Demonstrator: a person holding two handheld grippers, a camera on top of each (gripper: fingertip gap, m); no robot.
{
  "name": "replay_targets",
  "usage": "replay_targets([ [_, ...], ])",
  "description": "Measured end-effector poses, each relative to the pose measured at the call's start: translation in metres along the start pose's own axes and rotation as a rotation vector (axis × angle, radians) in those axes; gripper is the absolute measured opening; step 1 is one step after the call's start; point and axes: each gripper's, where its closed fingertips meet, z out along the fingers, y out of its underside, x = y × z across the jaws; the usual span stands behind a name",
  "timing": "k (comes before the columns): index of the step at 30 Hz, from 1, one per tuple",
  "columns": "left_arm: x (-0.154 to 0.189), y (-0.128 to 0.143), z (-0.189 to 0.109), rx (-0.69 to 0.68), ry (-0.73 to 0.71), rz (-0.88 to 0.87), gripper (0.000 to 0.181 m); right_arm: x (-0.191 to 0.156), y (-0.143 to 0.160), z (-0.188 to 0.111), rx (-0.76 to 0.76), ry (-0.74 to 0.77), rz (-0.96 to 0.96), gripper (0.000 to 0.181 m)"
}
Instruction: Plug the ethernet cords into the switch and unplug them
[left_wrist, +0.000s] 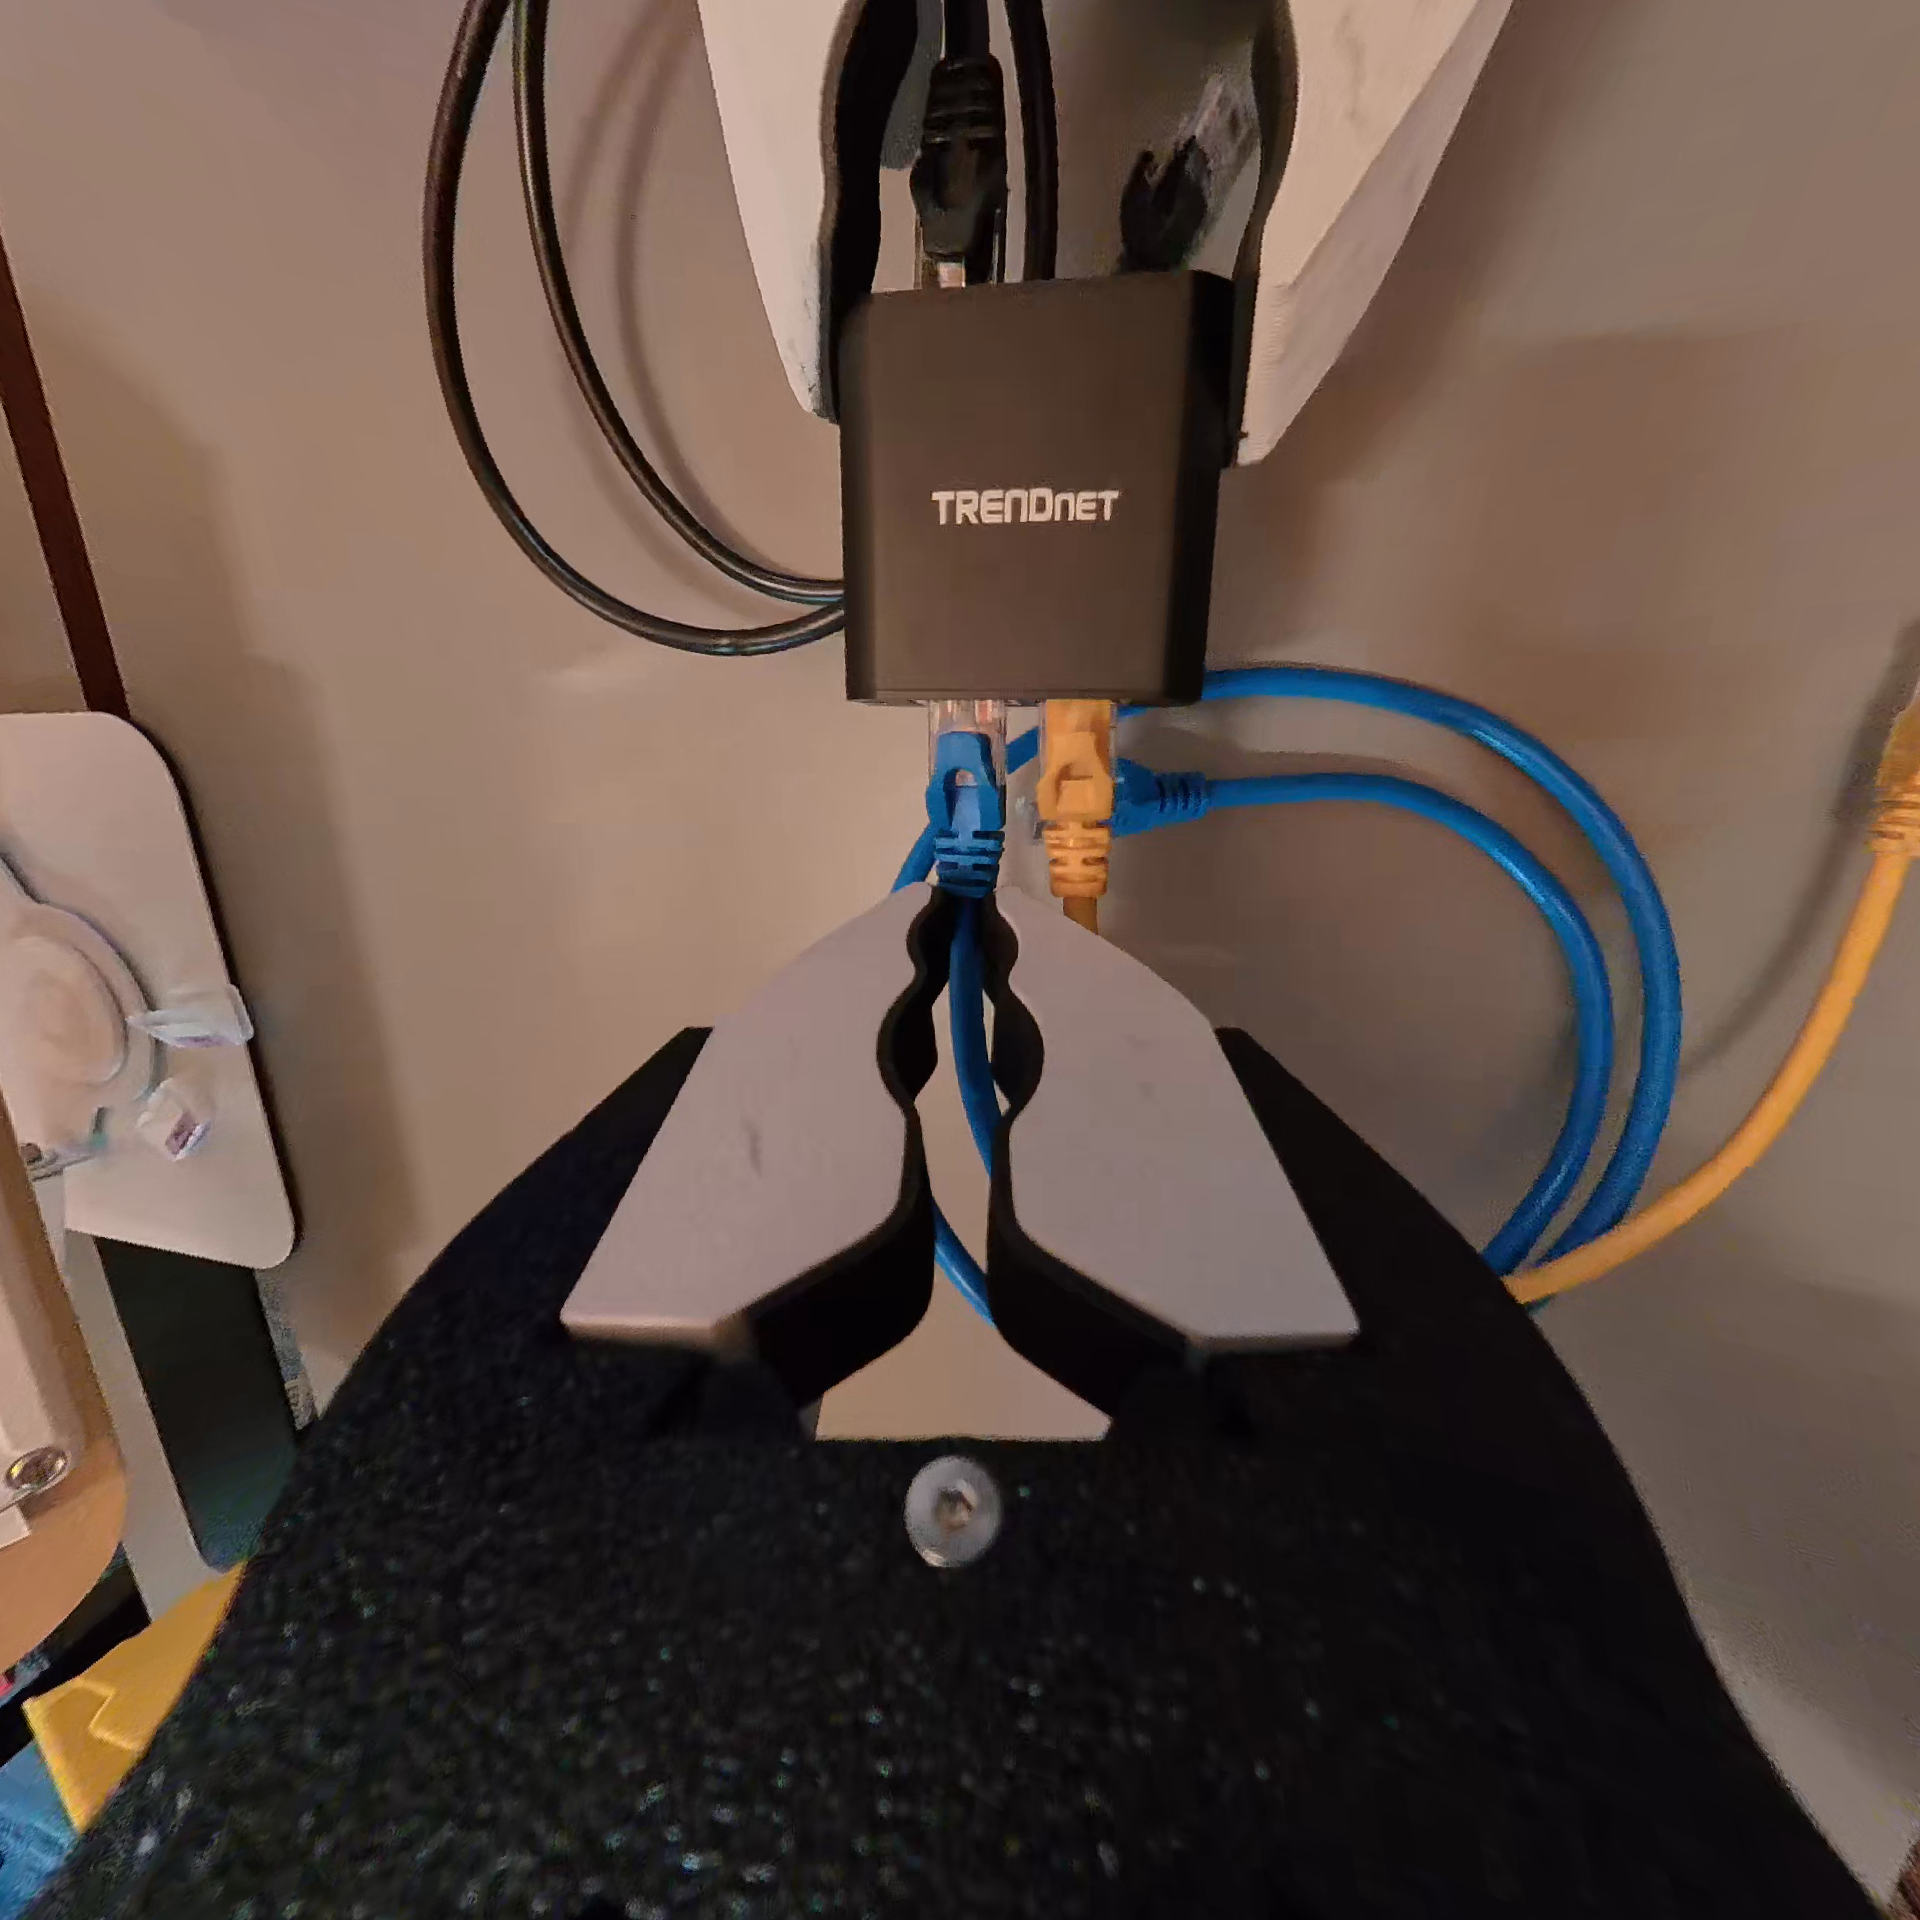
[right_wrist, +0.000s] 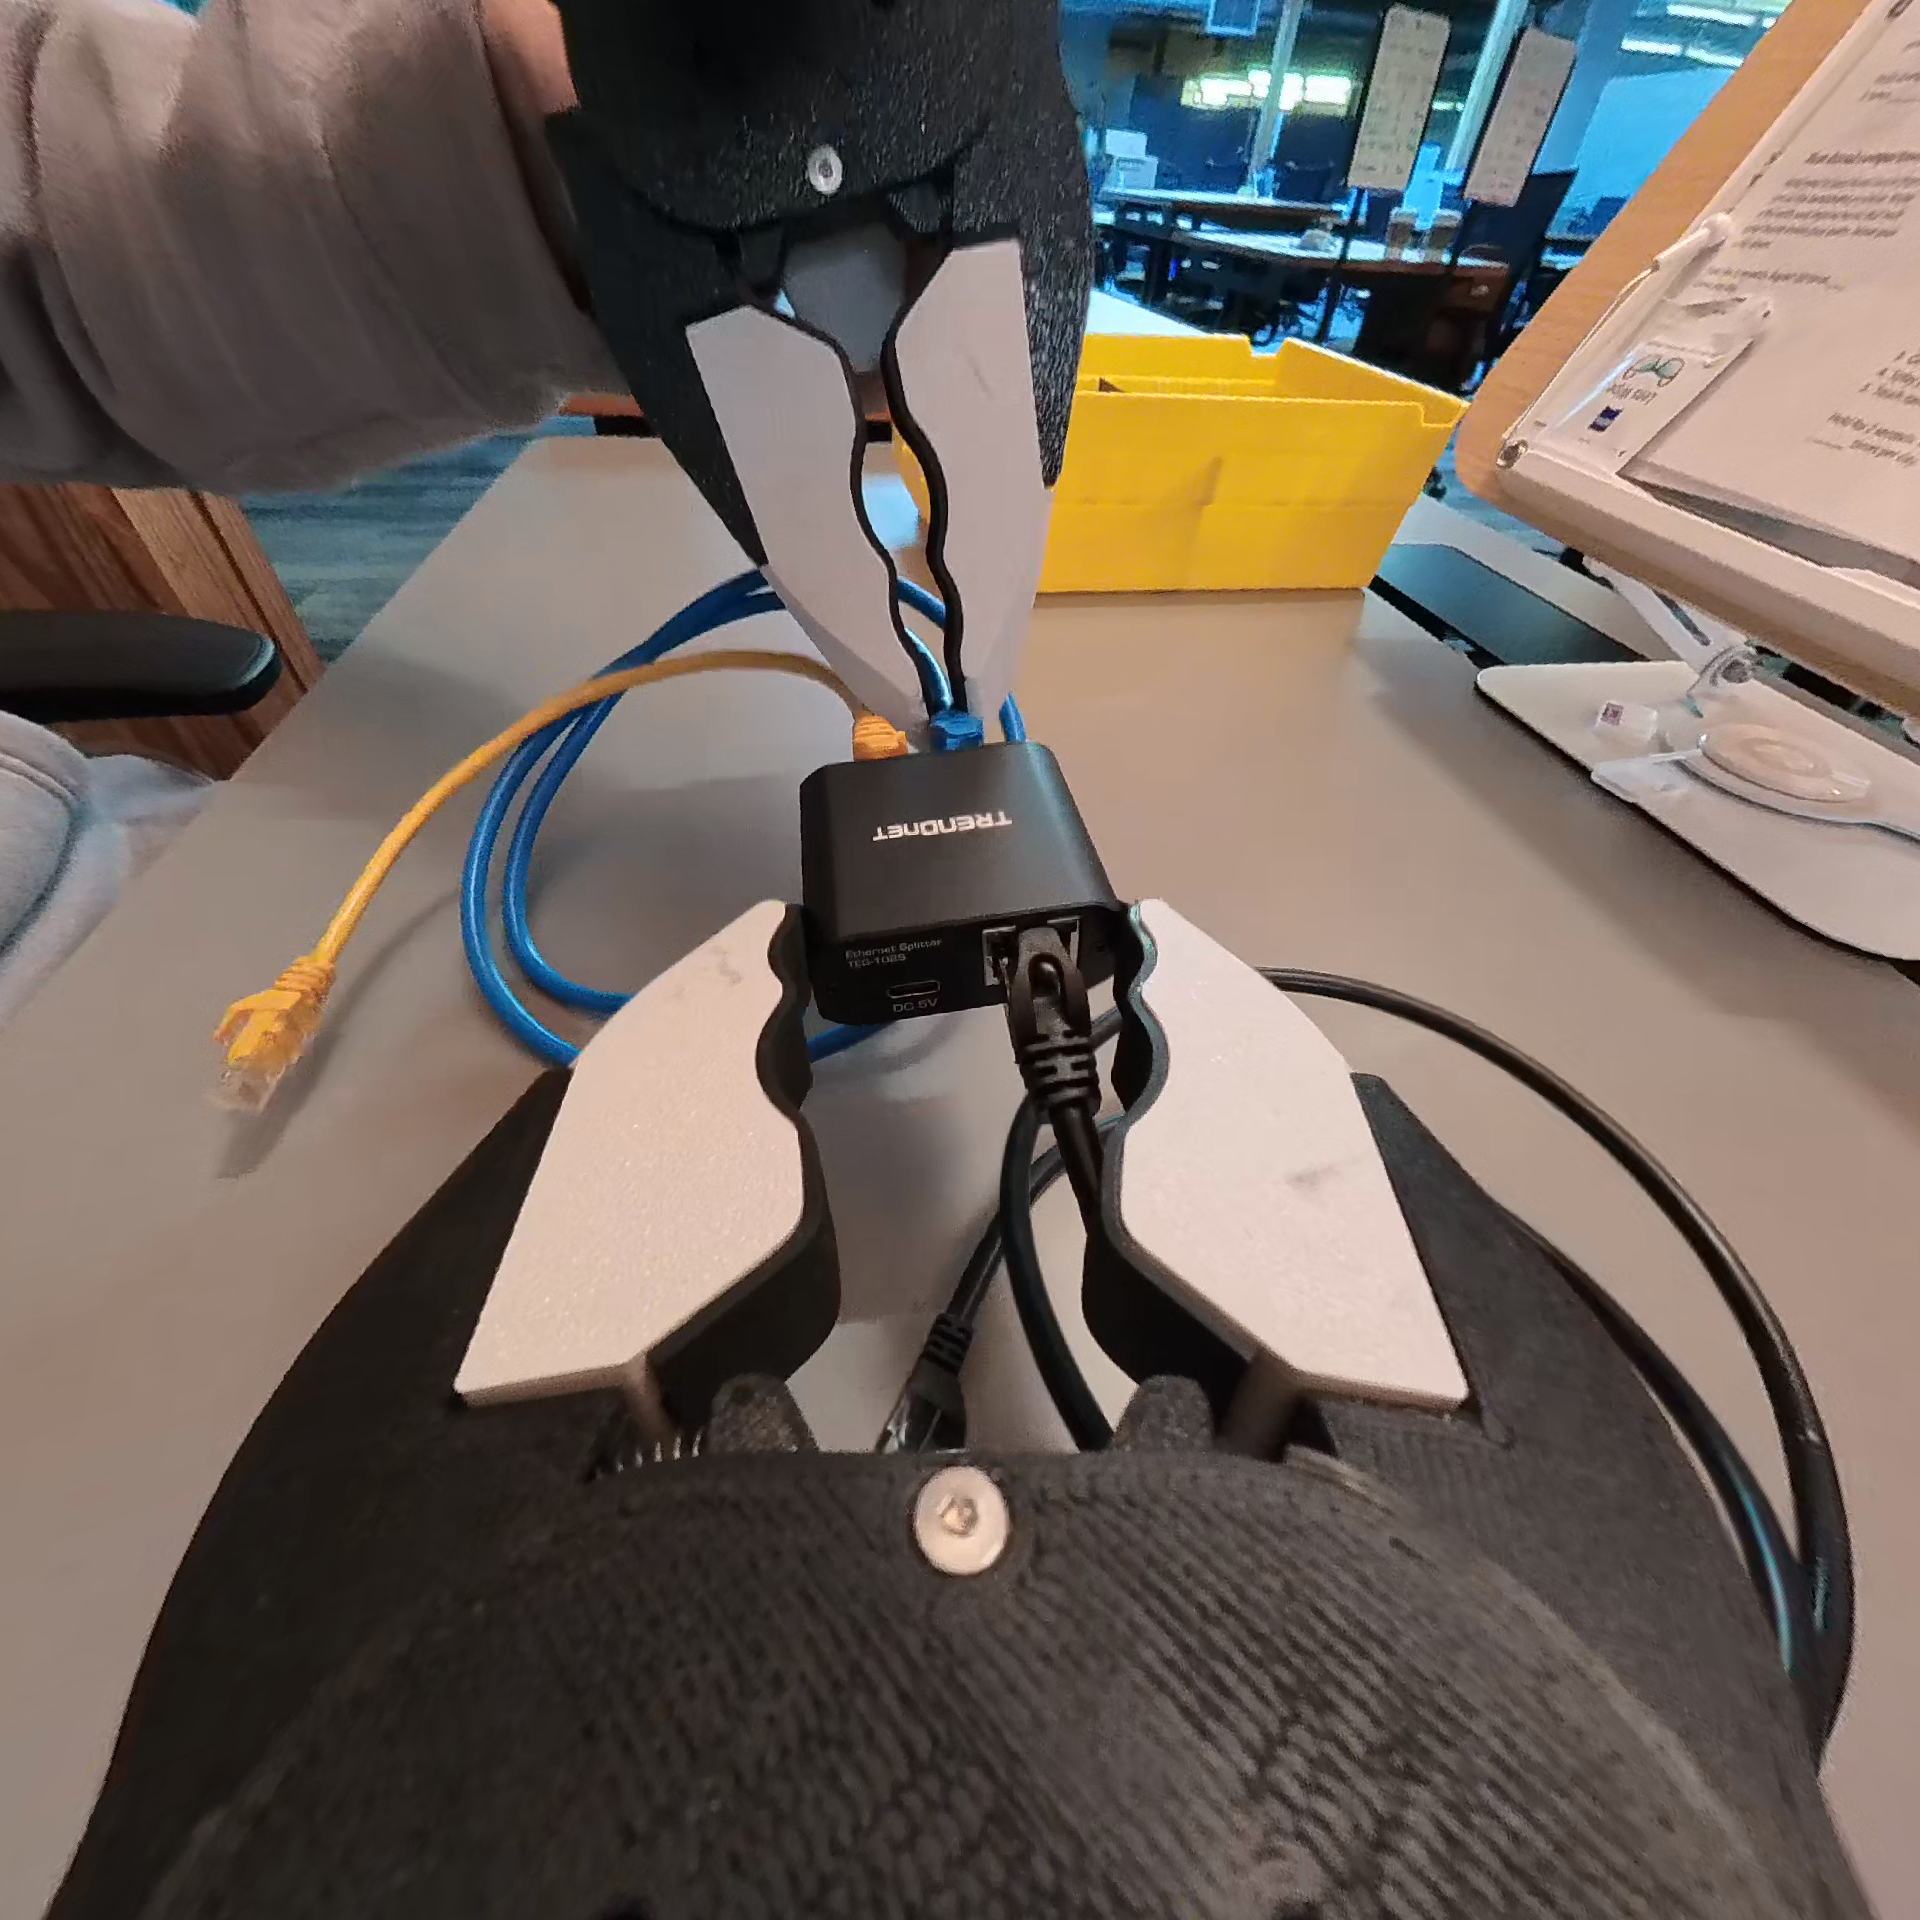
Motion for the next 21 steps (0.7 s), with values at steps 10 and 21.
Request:
replay_targets([
  [10,-0.004,0.004,0.001,0.106,0.004,-0.048,0.007,0.002,0.002,0.006,-0.020,0.023,-0.022,0.057],
  [21,-0.077,0.093,-0.150,1.367,-0.503,-0.834,0.063,0.019,-0.050,-0.036,0.295,0.136,0.001,0.057],
])
